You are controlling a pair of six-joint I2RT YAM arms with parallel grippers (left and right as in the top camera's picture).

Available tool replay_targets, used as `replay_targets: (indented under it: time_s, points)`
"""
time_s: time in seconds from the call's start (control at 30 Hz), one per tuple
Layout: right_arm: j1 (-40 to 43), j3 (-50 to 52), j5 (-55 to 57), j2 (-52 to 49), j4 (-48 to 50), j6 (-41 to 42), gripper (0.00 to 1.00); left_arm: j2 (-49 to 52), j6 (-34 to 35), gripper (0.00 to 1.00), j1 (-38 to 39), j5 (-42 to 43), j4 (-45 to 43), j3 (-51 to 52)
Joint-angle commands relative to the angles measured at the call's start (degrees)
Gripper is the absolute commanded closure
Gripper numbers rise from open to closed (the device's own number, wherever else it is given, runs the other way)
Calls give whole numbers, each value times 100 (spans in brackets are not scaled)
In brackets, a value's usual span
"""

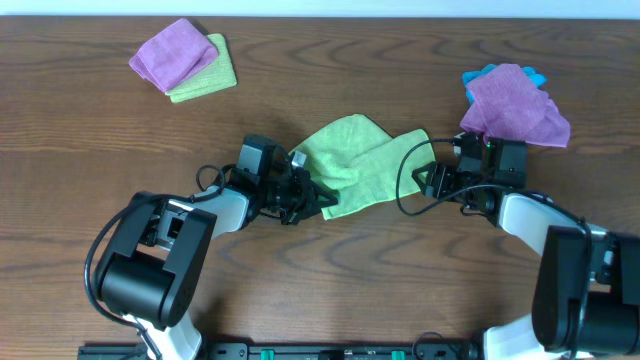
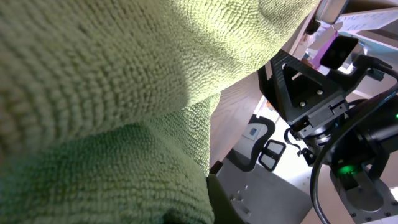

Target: Fold the cloth

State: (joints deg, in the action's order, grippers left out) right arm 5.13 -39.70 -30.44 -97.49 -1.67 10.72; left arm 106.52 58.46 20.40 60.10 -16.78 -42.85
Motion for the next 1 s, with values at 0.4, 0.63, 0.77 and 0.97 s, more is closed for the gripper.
replay_targets:
  time_s: [0.4,0.63,0.77,0.97]
  points:
    - [-208,190,197,-297,-278,164,81,63,-85,94,-24,247,-2,-17]
    - [-199,188,120,-214,-369,120,99,61,-175,94,-105,328,-4,-17]
    - [-188,188,13,203,-573,98,99,55,-170,94,-422,573,-28,-22]
    - [-190,188,-7,1515,-922,15,99,-188,-72,95,-1012,1003,-234,-136]
